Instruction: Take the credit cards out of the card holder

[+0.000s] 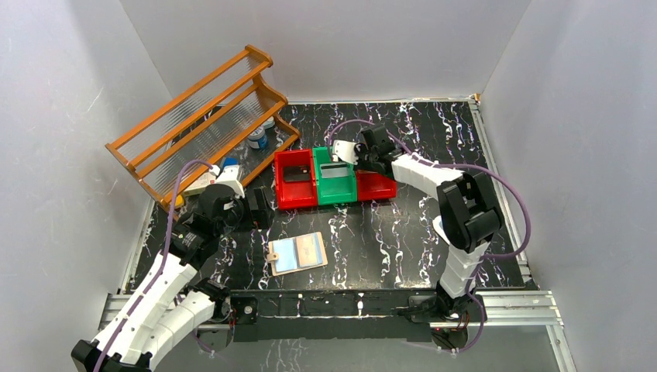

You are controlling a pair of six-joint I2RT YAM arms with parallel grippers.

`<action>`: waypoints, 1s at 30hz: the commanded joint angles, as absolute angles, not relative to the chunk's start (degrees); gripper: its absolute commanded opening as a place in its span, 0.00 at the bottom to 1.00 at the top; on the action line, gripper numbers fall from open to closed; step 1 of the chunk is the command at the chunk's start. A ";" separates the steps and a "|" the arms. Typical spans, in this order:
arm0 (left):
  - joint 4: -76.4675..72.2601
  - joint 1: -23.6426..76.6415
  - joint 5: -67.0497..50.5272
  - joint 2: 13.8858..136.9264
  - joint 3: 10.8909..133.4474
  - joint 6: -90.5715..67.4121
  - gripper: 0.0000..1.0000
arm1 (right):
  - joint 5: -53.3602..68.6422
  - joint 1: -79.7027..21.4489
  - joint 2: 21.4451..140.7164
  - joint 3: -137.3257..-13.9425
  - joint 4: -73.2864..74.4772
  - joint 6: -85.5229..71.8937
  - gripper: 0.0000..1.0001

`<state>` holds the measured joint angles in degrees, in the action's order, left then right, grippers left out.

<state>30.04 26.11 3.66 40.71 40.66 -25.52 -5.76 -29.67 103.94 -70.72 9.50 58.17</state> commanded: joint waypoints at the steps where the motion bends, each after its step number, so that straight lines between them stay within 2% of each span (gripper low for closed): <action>1: 30.53 26.19 4.46 40.86 41.00 -25.13 0.98 | -5.18 -29.00 106.16 -72.51 4.45 61.62 0.00; 15: 30.57 26.19 4.57 40.96 40.96 -25.22 0.98 | -4.18 -28.28 108.96 -71.32 1.32 63.55 0.05; 19: 30.52 26.19 4.36 41.06 40.91 -25.23 0.98 | -3.83 -28.29 108.99 -71.24 3.05 63.56 0.11; 30: 30.49 26.21 3.80 41.99 40.90 -25.14 0.98 | -3.44 -28.19 108.71 -70.76 5.53 61.95 0.18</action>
